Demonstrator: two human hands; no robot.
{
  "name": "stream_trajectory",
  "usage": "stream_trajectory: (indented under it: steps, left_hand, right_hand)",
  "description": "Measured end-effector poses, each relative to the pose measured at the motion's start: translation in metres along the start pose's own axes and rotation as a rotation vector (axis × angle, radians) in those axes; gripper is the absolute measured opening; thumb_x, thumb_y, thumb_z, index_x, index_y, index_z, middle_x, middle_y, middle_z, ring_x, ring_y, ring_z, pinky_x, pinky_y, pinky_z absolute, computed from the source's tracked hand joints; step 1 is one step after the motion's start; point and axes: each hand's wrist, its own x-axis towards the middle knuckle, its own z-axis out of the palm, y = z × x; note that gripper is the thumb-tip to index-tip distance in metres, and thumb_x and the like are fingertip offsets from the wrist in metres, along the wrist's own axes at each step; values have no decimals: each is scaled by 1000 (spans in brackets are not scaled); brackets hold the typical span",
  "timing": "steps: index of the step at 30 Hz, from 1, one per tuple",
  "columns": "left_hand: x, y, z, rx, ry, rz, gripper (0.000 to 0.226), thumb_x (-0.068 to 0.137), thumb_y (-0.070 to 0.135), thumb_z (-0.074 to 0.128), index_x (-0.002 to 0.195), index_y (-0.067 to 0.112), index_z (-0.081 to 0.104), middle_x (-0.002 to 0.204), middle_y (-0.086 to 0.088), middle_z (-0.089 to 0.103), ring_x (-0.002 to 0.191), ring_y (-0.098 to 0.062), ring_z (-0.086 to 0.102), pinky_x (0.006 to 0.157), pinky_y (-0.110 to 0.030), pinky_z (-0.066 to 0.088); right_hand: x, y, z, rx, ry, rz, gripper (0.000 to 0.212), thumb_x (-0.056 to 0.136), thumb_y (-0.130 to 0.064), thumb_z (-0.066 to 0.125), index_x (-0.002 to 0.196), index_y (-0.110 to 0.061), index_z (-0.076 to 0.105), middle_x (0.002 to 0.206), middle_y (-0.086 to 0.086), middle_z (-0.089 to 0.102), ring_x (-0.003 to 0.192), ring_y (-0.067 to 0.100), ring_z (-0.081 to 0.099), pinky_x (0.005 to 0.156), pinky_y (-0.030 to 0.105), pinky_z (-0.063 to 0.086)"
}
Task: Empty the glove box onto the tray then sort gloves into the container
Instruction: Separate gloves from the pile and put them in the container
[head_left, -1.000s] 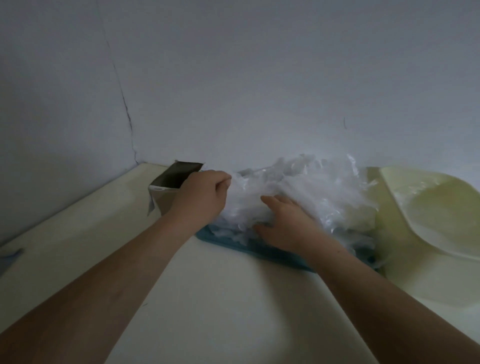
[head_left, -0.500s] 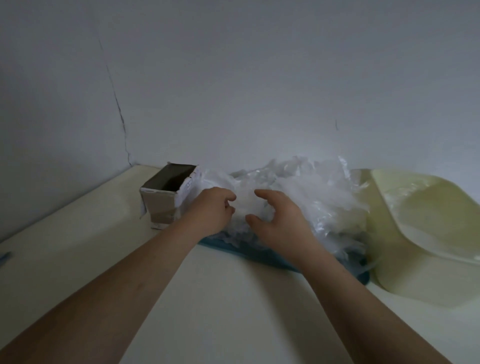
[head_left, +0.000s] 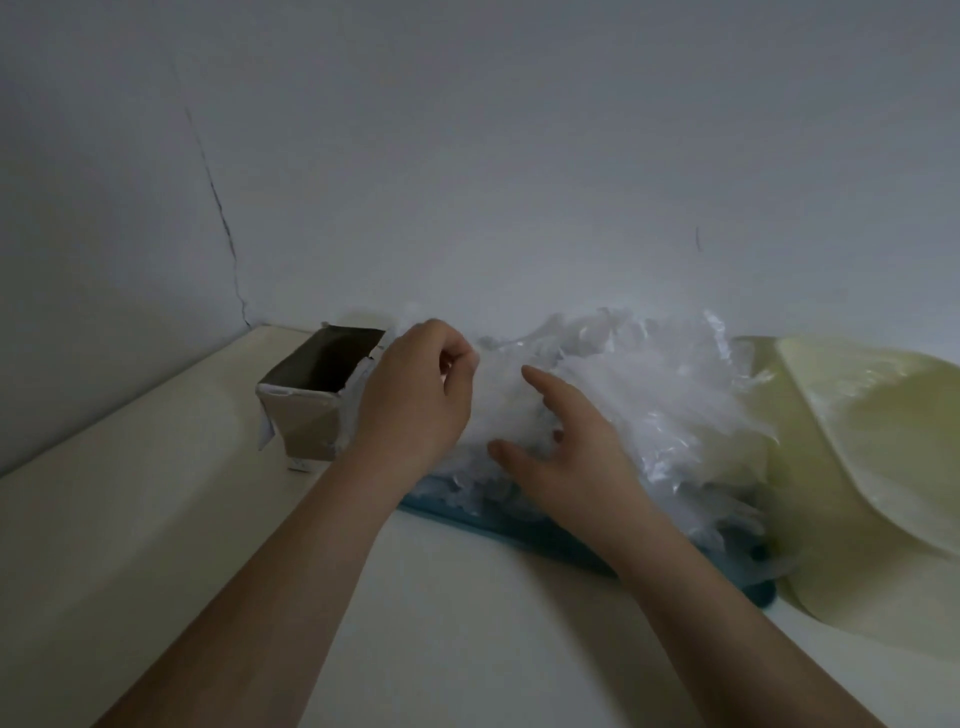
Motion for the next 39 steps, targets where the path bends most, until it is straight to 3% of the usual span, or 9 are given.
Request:
stream_trajectory:
  steps: [4, 8, 14, 18, 23, 26, 30, 35, 39]
  left_hand:
    - [0, 26, -27, -298, 31, 21, 6, 106, 28, 56, 101, 26, 57, 92, 13, 71, 92, 1, 68, 76, -16, 54]
    - [-7, 39, -42, -678, -83, -118, 9, 108, 18, 52, 102, 16, 58, 74, -3, 72, 75, -20, 76, 57, -29, 58]
    - [-13, 40, -48, -1249, -383, -372, 4, 95, 17, 63, 92, 17, 66, 57, 0, 48, 44, -12, 50, 39, -21, 39]
    - [-16, 36, -49, -1792, -808, -394, 16, 107, 16, 46, 115, 9, 59, 90, -21, 69, 72, -30, 68, 67, -36, 59]
    - [-15, 37, -40, -1525, -460, -447, 16, 94, 15, 52, 103, 11, 65, 80, -8, 72, 73, -21, 72, 65, -32, 61]
    - [-5, 25, -33, -1512, -280, -634, 36, 93, 40, 67, 105, 8, 76, 112, -12, 73, 104, -31, 71, 96, -49, 58]
    - [-10, 18, -25, -1413, -500, -651, 92, 78, 79, 51, 127, 4, 69, 129, -20, 71, 122, -39, 67, 113, -56, 43]
    - [-19, 29, -8, -1115, -461, -429, 25, 89, 25, 71, 106, 6, 70, 106, -12, 75, 107, -30, 72, 89, -42, 59]
    - [-4, 16, -24, -1547, -227, -480, 8, 91, 19, 67, 94, 12, 67, 104, -9, 75, 99, -23, 73, 90, -43, 59]
  right_hand:
    - [-4, -20, -9, 93, 79, -56, 81, 86, -42, 80, 154, -41, 37, 155, -24, 42, 138, -3, 42, 114, 32, 44]
    - [-6, -36, -23, 354, 103, -36, 107, 71, -44, 91, 158, -41, 29, 158, -25, 38, 140, -7, 40, 111, 25, 42]
    - [-3, -26, -38, 702, -258, 154, 131, 38, -71, 94, 153, -33, 44, 155, -13, 49, 148, 9, 38, 121, 41, 34]
    - [2, -14, -39, 823, -357, 107, 108, 59, -43, 99, 152, -23, 47, 151, 3, 54, 143, 27, 48, 119, 53, 37]
    - [-1, -18, -40, 918, -328, 172, 42, 69, -16, 92, 98, 2, 67, 99, 21, 71, 88, 32, 68, 81, 45, 60]
    - [3, -24, -44, 925, -108, 286, 36, 81, -9, 80, 108, 10, 65, 102, 24, 73, 90, 35, 70, 85, 50, 61]
    - [3, -32, -51, 992, 134, 314, 19, 96, -16, 70, 111, -4, 67, 96, 18, 72, 83, 31, 68, 77, 42, 57]
    - [1, -35, -44, 1005, 209, 299, 22, 96, -17, 70, 105, 1, 63, 91, 19, 67, 83, 31, 66, 80, 46, 60]
    - [3, -27, -42, 842, 177, 370, 32, 88, -21, 80, 75, -14, 51, 72, 17, 52, 60, 25, 51, 65, 44, 56]
